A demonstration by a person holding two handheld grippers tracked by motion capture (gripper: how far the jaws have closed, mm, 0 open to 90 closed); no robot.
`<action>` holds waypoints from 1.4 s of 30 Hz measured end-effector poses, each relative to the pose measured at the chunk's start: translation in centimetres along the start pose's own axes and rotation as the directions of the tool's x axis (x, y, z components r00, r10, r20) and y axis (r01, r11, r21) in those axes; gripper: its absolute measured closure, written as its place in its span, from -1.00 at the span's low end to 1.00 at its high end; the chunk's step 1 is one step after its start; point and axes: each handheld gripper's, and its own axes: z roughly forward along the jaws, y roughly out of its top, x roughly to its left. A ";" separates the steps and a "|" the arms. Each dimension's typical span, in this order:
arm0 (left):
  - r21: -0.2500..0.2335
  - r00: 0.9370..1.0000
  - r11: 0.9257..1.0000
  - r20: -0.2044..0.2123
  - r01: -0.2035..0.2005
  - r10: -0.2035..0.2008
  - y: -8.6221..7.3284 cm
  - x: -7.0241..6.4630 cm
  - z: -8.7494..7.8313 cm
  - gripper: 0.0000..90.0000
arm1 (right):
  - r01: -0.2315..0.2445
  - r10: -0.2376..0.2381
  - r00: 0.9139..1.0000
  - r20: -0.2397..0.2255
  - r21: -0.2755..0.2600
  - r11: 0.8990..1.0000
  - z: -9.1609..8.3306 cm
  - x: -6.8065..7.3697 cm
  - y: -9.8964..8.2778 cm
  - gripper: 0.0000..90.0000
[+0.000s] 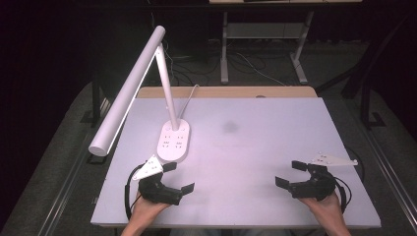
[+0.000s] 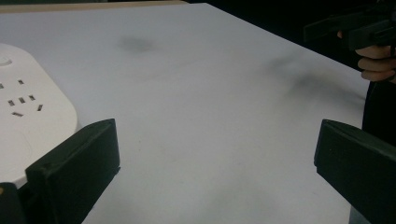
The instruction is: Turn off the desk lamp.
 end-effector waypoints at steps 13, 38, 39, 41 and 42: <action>-0.001 1.000 1.000 0.006 0.003 -0.002 0.0 0.2 -0.1 -1.00 | 0.003 -0.003 1.000 -0.008 0.025 1.000 0.1 0.2 -0.2 -0.98; -0.017 1.000 1.000 -0.001 0.018 -0.018 0.0 0.3 -0.6 -1.00 | 0.006 -0.006 1.000 -0.006 0.081 0.997 0.4 0.9 0.2 -0.98; -0.016 1.000 1.000 -0.002 0.019 -0.019 0.0 0.3 -0.7 -1.00 | 0.010 -0.009 1.000 -0.007 0.083 0.997 0.4 0.8 0.3 -0.98; -0.015 1.000 1.000 -0.002 0.018 -0.018 -0.1 0.4 -0.7 -1.00 | 0.010 -0.009 1.000 -0.011 0.088 0.996 0.5 0.9 0.6 -0.98; -0.015 1.000 1.000 -0.002 0.019 -0.019 -0.1 0.4 -0.7 -1.00 | 0.012 -0.011 1.000 -0.013 0.087 0.996 0.6 1.0 0.7 -0.98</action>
